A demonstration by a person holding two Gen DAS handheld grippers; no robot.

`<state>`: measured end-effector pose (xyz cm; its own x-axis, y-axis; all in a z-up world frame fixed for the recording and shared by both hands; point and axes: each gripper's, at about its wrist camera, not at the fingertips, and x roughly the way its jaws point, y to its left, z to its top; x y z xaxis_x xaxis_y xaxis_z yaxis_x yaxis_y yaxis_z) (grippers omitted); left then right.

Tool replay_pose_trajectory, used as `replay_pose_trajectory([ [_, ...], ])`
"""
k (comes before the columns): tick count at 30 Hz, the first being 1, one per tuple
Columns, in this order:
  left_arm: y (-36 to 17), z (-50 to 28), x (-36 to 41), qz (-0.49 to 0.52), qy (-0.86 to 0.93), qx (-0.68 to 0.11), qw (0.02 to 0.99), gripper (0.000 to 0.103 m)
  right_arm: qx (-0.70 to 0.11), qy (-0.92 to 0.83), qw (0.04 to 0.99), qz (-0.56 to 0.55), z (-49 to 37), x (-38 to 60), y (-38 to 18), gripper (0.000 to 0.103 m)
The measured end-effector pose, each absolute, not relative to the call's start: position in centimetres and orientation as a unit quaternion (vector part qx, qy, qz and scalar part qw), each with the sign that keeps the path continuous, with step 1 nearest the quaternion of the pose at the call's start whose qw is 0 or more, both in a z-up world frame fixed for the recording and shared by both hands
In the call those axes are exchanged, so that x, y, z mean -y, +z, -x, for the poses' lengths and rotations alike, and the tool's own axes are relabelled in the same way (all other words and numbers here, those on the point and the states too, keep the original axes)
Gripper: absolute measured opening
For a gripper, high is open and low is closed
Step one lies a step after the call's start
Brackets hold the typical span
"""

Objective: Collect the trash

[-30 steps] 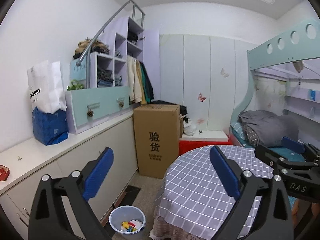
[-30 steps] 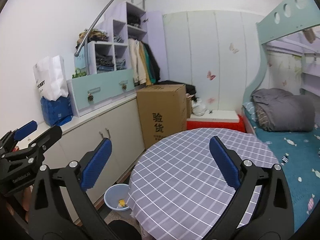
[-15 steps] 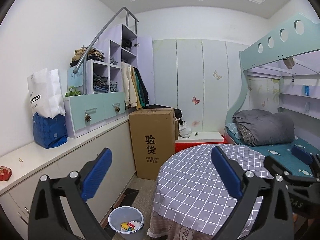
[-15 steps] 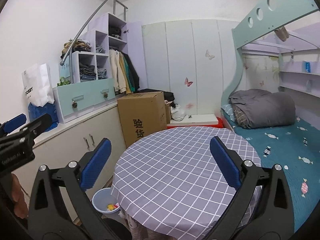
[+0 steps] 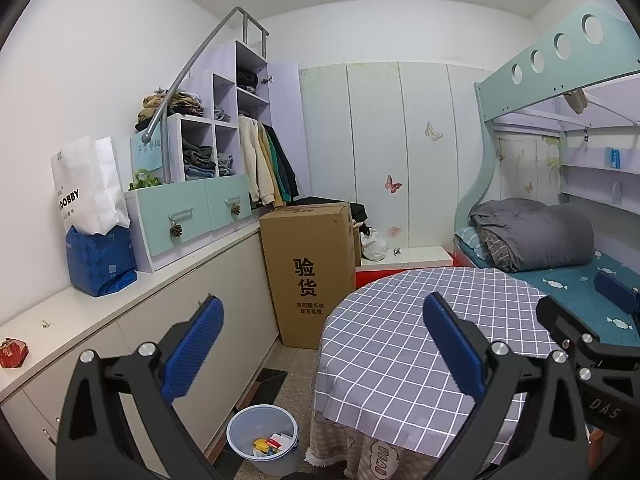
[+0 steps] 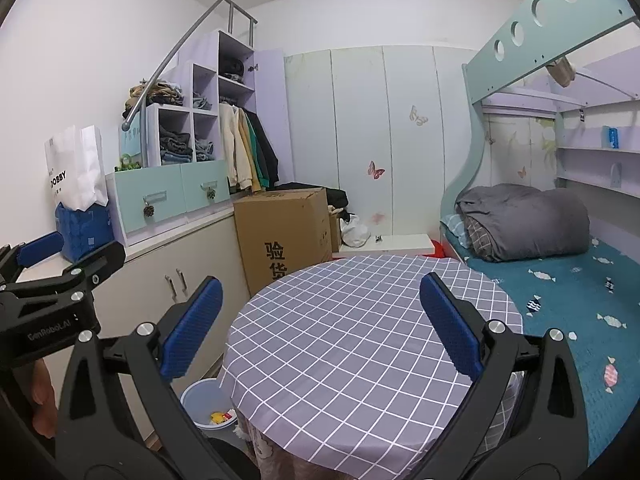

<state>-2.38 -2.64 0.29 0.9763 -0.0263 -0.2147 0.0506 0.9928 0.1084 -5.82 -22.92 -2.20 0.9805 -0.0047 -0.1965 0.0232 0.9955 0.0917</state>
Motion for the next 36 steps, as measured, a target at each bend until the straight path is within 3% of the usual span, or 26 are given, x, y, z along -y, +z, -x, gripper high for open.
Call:
replay_pose_trajectory([
  [36, -0.5, 2.1, 2.4, -0.052, -0.033, -0.111, 0.992, 0.098, -0.114, 0.001, 0.992, -0.051, 5.7, 22.0, -3.4, 0.097],
])
